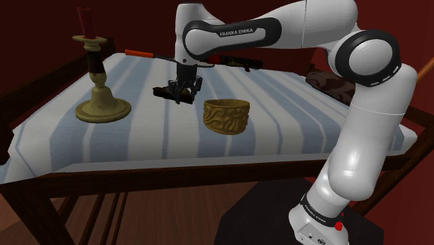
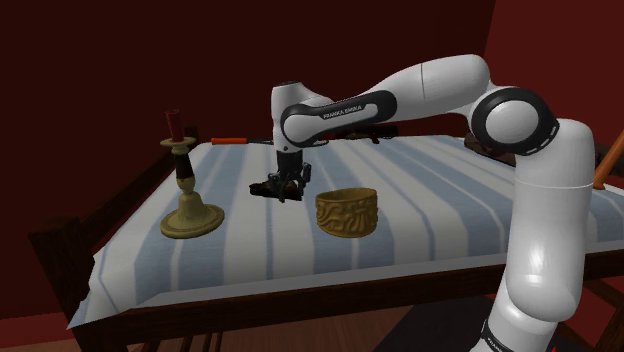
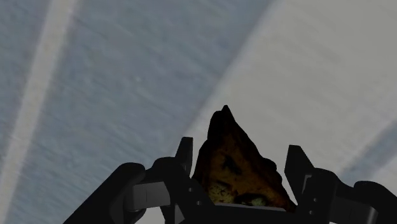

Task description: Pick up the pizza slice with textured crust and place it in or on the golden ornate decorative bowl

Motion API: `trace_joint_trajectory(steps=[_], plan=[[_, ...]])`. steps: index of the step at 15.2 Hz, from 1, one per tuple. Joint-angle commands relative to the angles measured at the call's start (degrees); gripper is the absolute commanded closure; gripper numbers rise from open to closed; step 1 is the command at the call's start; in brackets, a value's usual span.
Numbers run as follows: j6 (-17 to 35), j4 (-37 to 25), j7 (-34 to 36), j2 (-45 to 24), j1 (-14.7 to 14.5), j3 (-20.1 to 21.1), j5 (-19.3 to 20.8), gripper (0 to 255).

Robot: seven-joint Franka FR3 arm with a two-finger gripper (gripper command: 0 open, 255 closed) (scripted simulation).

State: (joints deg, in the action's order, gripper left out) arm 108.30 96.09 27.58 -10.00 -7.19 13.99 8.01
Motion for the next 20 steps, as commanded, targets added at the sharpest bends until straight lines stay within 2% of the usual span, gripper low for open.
trace_joint_trajectory(steps=[1,8,20], plan=[[0.00,0.01,0.00,-0.01,0.00,0.00,0.00,255],[0.01,0.02,0.00,-0.01,0.00,0.00,0.00,255],[-9.25,-9.47,-0.83,-0.20,-0.30,0.17,-0.21,255]])
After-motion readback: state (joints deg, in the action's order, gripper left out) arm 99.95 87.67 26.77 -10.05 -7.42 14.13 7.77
